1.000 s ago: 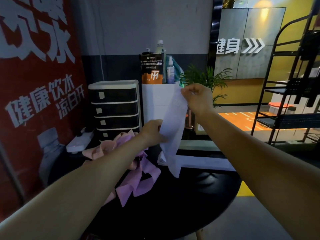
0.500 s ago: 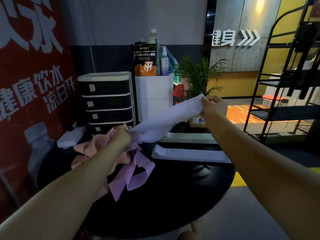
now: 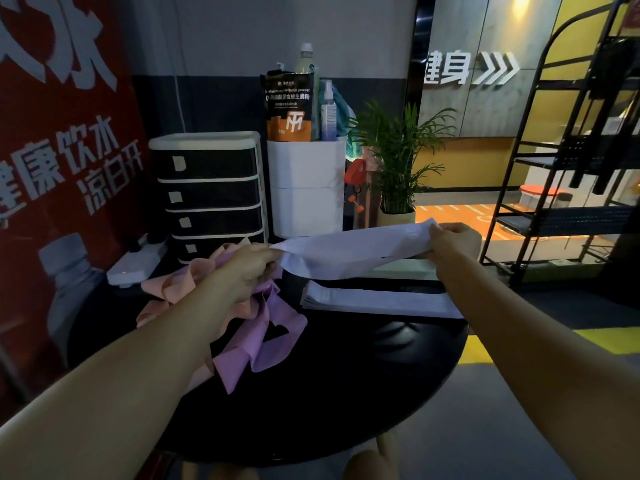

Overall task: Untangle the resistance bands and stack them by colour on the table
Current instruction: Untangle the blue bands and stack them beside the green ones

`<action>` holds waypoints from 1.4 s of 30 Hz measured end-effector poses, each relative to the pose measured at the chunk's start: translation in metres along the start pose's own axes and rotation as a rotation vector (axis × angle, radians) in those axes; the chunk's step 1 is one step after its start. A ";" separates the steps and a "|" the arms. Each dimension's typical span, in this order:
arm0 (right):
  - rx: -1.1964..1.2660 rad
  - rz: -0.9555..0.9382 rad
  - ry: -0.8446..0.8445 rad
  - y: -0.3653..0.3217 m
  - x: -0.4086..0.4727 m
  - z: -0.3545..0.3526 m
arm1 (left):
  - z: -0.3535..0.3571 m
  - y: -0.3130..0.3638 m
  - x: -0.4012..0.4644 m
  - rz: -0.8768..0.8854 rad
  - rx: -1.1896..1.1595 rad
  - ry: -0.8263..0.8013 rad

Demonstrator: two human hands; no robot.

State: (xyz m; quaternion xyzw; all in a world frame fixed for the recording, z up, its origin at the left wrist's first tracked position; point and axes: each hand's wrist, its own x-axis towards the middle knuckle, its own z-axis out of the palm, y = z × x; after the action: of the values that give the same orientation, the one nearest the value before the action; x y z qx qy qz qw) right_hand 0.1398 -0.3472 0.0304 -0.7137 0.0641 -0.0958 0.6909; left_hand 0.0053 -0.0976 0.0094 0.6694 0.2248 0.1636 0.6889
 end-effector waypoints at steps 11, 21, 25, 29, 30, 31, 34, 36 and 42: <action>-0.017 0.053 0.056 0.025 0.003 -0.024 | 0.004 0.000 -0.010 -0.202 0.184 -0.100; -0.079 0.094 0.056 0.041 0.012 -0.044 | 0.020 -0.007 0.002 -0.143 0.156 -0.175; -0.132 0.098 0.039 0.048 0.020 -0.054 | 0.035 -0.015 0.019 -0.046 0.132 -0.063; -0.186 0.066 -0.002 0.060 0.029 -0.063 | 0.048 -0.028 0.038 0.024 0.158 0.014; -0.199 0.057 -0.008 0.062 0.031 -0.064 | 0.051 -0.031 0.043 0.039 0.165 0.018; -0.213 0.047 -0.015 0.064 0.033 -0.063 | 0.054 -0.034 0.047 0.054 0.172 0.021; -0.242 0.020 -0.034 0.070 0.040 -0.061 | 0.060 -0.043 0.055 0.069 0.216 0.043; -0.286 -0.008 -0.040 0.075 0.043 -0.058 | 0.060 -0.050 0.062 0.067 0.278 0.068; -0.462 -0.093 -0.023 0.094 0.052 -0.053 | 0.060 -0.062 0.071 0.139 0.696 0.125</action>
State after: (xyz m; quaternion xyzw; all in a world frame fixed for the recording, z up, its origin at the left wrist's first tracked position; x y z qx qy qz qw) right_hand 0.1821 -0.4141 -0.0593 -0.8561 0.0434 -0.1024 0.5048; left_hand 0.0917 -0.1140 -0.0581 0.8663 0.2626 0.1646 0.3918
